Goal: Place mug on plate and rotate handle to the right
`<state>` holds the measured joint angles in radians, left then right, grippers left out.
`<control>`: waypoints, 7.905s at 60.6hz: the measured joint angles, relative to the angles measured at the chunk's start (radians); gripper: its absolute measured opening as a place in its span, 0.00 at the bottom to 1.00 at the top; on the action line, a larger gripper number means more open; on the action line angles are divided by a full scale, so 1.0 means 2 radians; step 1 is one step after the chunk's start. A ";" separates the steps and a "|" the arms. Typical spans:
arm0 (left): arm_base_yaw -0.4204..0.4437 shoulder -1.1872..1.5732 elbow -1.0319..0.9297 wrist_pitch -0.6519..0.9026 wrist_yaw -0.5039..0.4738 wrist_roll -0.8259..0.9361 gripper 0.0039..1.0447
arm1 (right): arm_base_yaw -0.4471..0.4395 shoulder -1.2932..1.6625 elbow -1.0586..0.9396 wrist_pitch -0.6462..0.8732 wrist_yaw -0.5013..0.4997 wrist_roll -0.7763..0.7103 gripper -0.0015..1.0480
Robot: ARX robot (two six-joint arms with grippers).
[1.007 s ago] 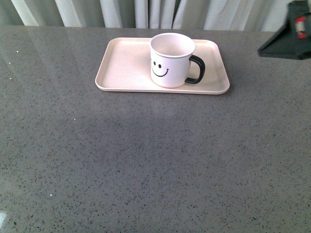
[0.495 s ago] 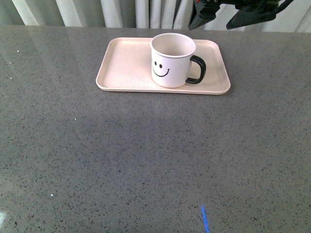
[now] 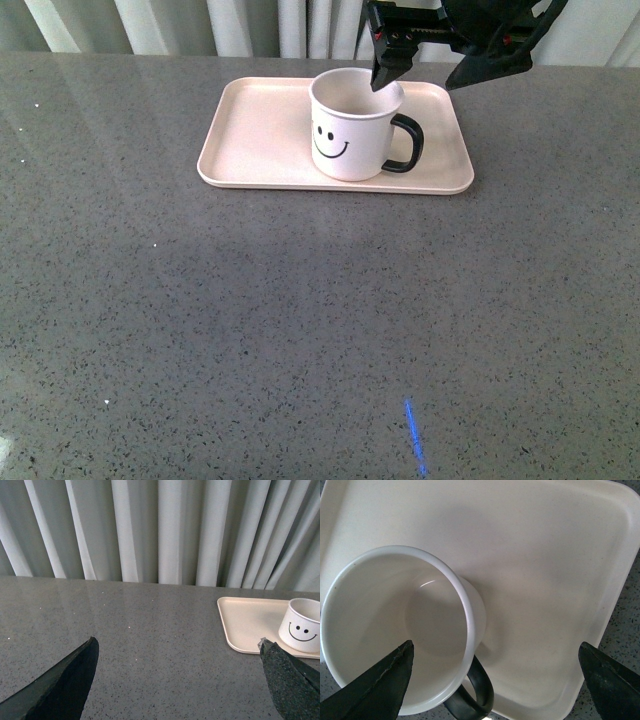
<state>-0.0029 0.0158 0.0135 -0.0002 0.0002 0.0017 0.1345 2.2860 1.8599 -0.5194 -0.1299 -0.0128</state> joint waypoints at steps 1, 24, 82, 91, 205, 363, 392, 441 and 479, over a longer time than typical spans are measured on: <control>0.000 0.000 0.000 0.000 0.000 0.000 0.91 | 0.001 0.001 0.001 0.000 0.000 0.000 0.91; 0.000 0.000 0.000 0.000 0.000 0.000 0.91 | 0.011 0.023 0.023 -0.019 0.006 0.011 0.91; 0.000 0.000 0.000 0.000 0.000 0.000 0.91 | 0.022 0.046 0.060 -0.050 0.020 0.030 0.56; 0.000 0.000 0.000 0.000 0.000 0.000 0.91 | 0.023 0.050 0.066 -0.054 0.023 0.032 0.38; 0.000 0.000 0.000 0.000 0.000 0.000 0.91 | -0.009 0.175 0.344 -0.236 -0.053 -0.201 0.02; 0.000 0.000 0.000 0.000 0.000 0.000 0.91 | -0.035 -0.346 -0.665 0.787 0.094 0.001 0.02; 0.000 0.000 0.000 0.000 0.000 0.000 0.91 | -0.067 -0.517 -0.857 0.801 0.065 0.001 0.02; 0.000 0.000 0.000 0.000 0.000 0.000 0.91 | -0.067 -0.853 -0.920 0.543 0.065 0.001 0.02; 0.000 0.000 0.000 0.000 0.000 0.000 0.91 | -0.067 -0.999 -0.921 0.404 0.065 0.001 0.02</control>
<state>-0.0029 0.0158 0.0135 -0.0006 0.0002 0.0021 0.0006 0.2882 0.0189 0.2893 0.0006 -0.0105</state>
